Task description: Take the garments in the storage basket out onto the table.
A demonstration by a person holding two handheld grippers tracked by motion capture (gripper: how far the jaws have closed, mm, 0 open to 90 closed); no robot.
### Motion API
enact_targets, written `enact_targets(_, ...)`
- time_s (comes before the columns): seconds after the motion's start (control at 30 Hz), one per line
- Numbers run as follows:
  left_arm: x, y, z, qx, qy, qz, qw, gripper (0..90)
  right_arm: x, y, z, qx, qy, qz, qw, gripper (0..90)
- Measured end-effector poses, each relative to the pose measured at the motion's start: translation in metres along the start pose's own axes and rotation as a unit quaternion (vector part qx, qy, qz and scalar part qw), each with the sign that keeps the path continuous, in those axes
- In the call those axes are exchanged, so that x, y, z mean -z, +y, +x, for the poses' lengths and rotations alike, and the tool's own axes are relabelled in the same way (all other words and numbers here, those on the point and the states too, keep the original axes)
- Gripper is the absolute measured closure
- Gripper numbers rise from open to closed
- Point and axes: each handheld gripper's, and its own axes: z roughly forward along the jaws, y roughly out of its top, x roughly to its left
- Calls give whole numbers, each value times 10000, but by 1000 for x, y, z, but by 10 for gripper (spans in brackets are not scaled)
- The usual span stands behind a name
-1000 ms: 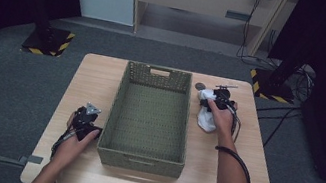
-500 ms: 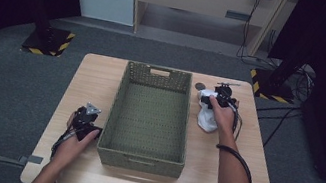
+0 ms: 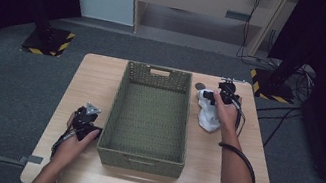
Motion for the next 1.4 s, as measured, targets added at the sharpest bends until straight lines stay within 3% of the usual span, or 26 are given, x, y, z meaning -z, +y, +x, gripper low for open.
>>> enact_targets(0.77,0,0,0,1,2,0,10000,0,28,8,4,26,221,-268,9994,23)
enact_targets(1.4,0,0,0,2,4,0,10000,0,73,9,2,200,403,-605,9972,20)
